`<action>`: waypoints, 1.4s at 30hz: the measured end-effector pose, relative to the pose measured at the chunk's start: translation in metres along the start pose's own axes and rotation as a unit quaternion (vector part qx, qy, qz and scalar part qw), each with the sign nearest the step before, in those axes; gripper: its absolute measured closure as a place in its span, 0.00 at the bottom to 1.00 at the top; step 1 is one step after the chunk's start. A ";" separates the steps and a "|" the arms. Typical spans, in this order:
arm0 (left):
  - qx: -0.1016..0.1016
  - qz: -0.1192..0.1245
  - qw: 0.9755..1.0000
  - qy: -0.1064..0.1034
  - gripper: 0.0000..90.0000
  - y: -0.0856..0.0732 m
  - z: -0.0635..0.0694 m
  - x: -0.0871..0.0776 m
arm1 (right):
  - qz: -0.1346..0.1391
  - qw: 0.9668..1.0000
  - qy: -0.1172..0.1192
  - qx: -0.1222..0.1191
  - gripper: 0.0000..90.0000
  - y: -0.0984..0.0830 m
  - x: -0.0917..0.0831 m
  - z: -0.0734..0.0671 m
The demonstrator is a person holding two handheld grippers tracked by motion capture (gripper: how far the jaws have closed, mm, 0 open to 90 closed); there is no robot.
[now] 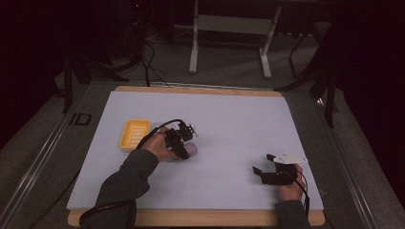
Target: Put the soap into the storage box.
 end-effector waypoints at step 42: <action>-0.129 -0.004 0.991 0.046 0.55 -0.027 -0.057 -0.013 | 0.004 1.000 0.000 0.001 0.20 0.000 -0.001 0.000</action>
Point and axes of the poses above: each handheld gripper's, and its own axes: x roughly forward along the jaws, y roughly out of its top, z roughly to its right, the point moved 10 cm from there along x, roughly forward along the jaws, and after that the axes turned 11 degrees about y, right-handed, at the moved point
